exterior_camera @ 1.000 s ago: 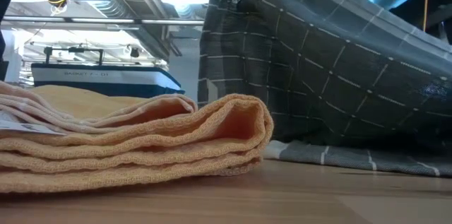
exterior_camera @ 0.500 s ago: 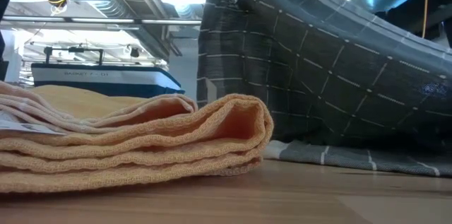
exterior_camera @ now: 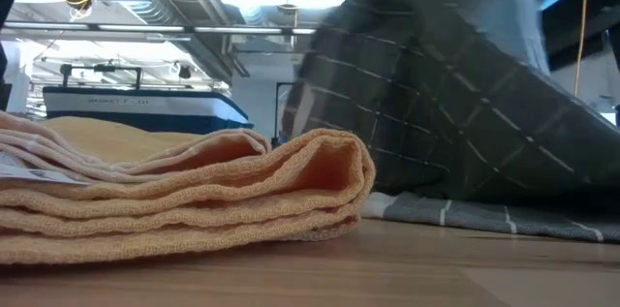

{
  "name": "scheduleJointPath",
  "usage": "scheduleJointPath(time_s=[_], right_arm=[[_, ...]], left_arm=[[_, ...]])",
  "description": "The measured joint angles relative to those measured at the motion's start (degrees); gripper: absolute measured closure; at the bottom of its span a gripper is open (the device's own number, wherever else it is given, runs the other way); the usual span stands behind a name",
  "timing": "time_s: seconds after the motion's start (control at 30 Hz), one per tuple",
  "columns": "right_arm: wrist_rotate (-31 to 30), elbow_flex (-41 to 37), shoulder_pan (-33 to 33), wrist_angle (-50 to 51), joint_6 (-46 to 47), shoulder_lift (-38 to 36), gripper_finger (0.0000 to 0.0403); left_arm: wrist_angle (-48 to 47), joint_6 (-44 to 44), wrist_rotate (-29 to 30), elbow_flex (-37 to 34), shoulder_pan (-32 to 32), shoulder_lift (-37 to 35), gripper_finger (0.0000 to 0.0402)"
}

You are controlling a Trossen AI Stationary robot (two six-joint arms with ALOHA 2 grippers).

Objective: Fold towel
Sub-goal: Fold the gray pattern towel

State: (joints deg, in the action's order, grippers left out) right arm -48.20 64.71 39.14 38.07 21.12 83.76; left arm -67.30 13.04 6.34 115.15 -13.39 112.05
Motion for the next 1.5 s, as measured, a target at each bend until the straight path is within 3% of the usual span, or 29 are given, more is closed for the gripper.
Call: scheduleJointPath(time_s=[0.1, 0.2, 0.33, 0.5, 0.67, 0.83, 0.97, 1.23, 1.5], right_arm=[[-0.52, -0.02, 5.58, 14.13, 17.34, -0.58, 0.0397], [1.03, -1.28, 12.24, 21.63, 32.44, -0.45, 0.0399], [2.30, -5.03, 20.33, 22.08, 49.41, -0.42, 0.0398], [1.18, -10.43, 27.53, 17.53, 64.02, 0.27, 0.0400], [-2.48, -15.42, 28.67, 11.14, 67.13, 2.05, 0.0400], [1.31, -17.13, 27.98, 9.66, 67.14, 4.01, 0.0399], [2.45, -17.16, 27.95, 9.18, 67.15, 4.59, 0.0399], [-1.73, -17.18, 27.95, 6.75, 67.08, 4.90, 0.0398], [-4.80, -17.18, 27.78, 4.36, 67.11, 5.00, 0.0398]], left_arm=[[-2.52, 0.12, 0.50, -0.17, -0.40, 0.00, 0.0277], [-3.81, 0.24, 3.83, -0.50, -1.29, 0.04, 0.0262], [-4.68, -0.49, 9.32, -0.52, -2.34, 0.82, 0.0258], [-5.21, -1.49, 10.75, -0.57, -1.12, 2.99, 0.0258], [-9.04, -4.66, 8.34, -0.57, 3.63, 7.50, 0.0258], [-9.01, -9.66, 5.00, -0.75, 7.51, 10.90, 0.0258], [-6.78, -12.16, 4.99, -6.03, 9.32, 11.23, 0.0258], [0.40, -15.70, 4.97, -18.30, 11.62, 10.95, 0.0259], [3.23, -19.25, 1.42, -21.27, 12.72, 10.84, 0.0259]])
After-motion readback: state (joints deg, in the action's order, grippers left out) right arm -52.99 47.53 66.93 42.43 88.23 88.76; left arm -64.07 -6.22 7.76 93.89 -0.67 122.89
